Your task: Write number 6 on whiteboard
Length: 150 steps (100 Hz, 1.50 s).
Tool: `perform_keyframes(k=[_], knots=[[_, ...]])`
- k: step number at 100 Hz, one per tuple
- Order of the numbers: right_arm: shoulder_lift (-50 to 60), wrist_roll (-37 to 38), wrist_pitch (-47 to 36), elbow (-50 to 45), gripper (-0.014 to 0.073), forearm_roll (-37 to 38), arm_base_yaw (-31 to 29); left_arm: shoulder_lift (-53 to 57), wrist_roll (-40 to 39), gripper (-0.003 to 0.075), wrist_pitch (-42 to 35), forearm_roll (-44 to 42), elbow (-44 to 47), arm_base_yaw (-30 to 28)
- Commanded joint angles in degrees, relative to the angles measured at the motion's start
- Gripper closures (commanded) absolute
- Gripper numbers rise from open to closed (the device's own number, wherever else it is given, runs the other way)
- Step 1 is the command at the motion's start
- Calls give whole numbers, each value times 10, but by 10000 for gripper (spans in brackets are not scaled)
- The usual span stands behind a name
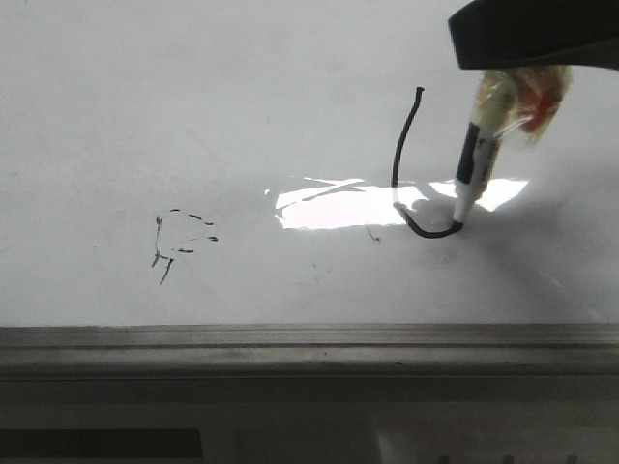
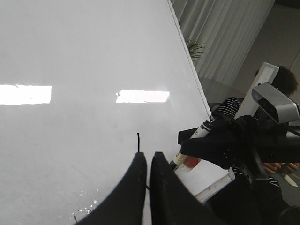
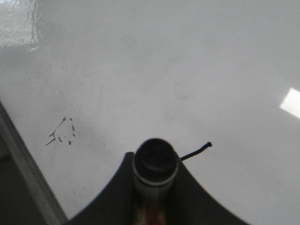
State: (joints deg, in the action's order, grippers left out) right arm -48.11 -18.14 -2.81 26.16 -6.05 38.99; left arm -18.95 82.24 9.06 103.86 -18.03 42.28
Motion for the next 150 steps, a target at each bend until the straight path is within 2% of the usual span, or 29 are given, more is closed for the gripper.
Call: perform_keyframes(k=[1, 36, 73, 104, 117, 128, 144, 150], knots=[[13, -10, -26, 13, 636, 8, -24, -4, -3, 741, 10, 17, -17, 1], [-26, -10, -56, 63, 636, 8, -31, -4, -3, 741, 10, 17, -17, 1], [-79, -10, -58, 81, 636, 8, 7, -4, -3, 741, 10, 17, -17, 1], [-79, -10, -57, 81, 636, 5, 13, -4, -3, 741, 12, 17, -17, 1], [-49, -10, -49, 107, 636, 5, 39, -4, -3, 741, 10, 20, -16, 1], [0, -10, 12, 160, 636, 5, 69, -4, -3, 741, 10, 22, -16, 1], [13, -10, 224, 234, 636, 5, 71, -24, -3, 739, 6, 20, -16, 1], [13, -10, 257, 244, 636, 5, 71, -47, -3, 720, 16, 19, -19, 1]])
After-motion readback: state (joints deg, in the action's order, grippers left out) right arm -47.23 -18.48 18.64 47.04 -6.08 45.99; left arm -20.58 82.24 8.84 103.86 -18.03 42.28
